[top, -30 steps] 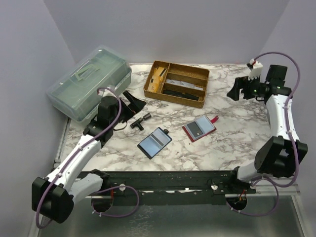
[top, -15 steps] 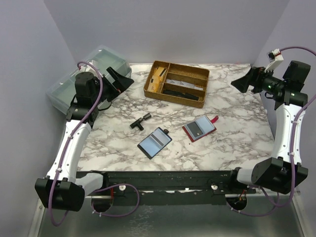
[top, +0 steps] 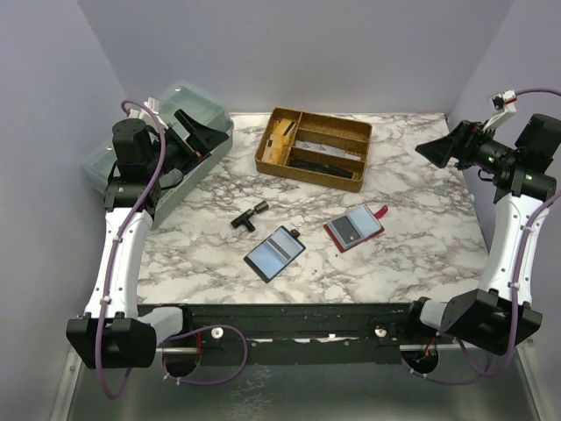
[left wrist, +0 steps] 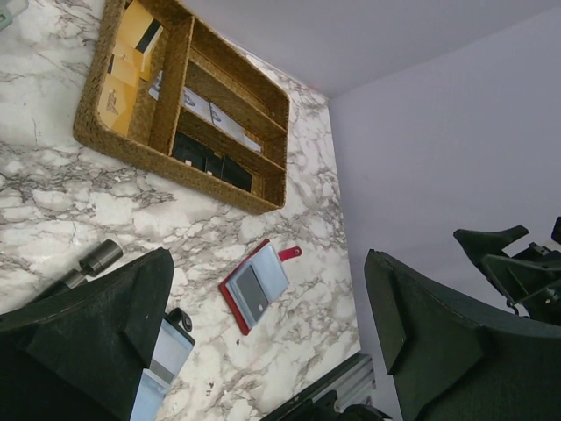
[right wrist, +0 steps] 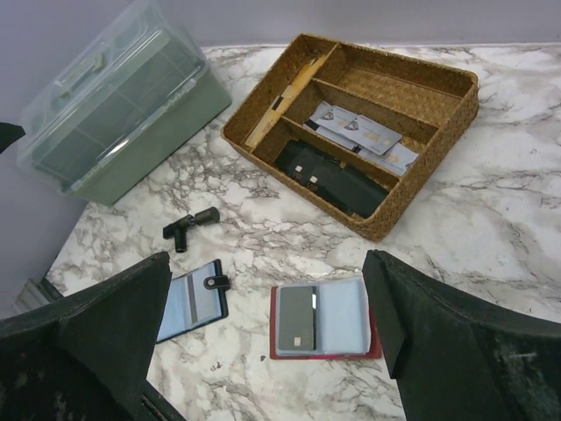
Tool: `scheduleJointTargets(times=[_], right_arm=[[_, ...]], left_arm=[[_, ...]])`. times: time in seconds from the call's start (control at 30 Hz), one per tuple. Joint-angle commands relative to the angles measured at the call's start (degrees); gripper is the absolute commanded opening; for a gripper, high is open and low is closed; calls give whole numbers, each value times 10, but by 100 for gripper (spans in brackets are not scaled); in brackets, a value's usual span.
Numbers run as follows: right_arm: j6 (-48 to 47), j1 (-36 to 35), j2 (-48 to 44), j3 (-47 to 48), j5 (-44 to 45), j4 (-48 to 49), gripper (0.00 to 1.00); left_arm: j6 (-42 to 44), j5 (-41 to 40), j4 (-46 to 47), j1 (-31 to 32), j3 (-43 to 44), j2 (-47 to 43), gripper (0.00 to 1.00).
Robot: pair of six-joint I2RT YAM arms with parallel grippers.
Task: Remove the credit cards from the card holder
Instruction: Reset both arms
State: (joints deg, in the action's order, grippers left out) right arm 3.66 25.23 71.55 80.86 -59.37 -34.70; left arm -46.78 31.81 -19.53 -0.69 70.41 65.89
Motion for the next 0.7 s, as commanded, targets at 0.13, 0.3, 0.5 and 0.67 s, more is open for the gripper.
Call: scheduleJointTargets(times=[0.13, 0.3, 0.5, 0.67], right_arm=[[82, 4, -29, -19, 74, 33, 99], [95, 4, -68, -49, 96, 75, 99], [106, 4, -74, -57, 106, 77, 99], [105, 4, -70, -61, 117, 74, 99]], left_arm=[[3, 23, -25, -10, 29, 4, 99], [-1, 43, -31, -19, 26, 3, 99], [-9, 50, -32, -36, 7, -25, 99], [-13, 48, -33, -43, -17, -49, 99]])
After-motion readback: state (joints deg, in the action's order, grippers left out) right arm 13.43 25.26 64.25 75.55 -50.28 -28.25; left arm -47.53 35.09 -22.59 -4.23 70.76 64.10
